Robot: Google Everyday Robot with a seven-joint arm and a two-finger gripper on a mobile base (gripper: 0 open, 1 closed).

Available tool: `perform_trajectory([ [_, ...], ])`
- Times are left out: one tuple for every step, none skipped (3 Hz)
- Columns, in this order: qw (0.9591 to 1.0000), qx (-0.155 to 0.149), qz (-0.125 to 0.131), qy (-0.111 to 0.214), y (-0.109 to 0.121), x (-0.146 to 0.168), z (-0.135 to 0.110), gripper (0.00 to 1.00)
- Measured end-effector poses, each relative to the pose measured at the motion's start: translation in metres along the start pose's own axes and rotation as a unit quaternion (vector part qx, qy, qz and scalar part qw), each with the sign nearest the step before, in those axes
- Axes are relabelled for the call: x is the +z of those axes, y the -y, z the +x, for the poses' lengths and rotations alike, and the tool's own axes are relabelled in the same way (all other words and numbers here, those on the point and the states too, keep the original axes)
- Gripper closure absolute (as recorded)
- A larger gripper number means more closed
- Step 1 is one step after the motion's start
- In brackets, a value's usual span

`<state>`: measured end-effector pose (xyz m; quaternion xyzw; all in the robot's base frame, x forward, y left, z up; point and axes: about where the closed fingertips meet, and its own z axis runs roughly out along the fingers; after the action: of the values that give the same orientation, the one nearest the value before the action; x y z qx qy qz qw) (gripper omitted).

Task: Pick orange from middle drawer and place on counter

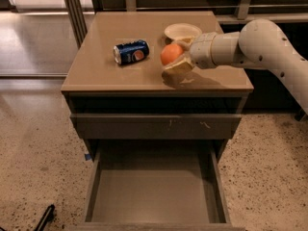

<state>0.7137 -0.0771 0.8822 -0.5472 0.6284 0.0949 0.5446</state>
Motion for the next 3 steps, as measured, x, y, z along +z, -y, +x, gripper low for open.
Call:
perform_trajectory([
  [1.0,0.003,0.003,0.001,0.0012,0.0007,-0.0004,0.81],
  [1.0,0.003,0.003,0.001,0.0012,0.0008,-0.0005,0.58],
  [1.0,0.003,0.003,0.001,0.0012,0.0008,-0.0005,0.35],
])
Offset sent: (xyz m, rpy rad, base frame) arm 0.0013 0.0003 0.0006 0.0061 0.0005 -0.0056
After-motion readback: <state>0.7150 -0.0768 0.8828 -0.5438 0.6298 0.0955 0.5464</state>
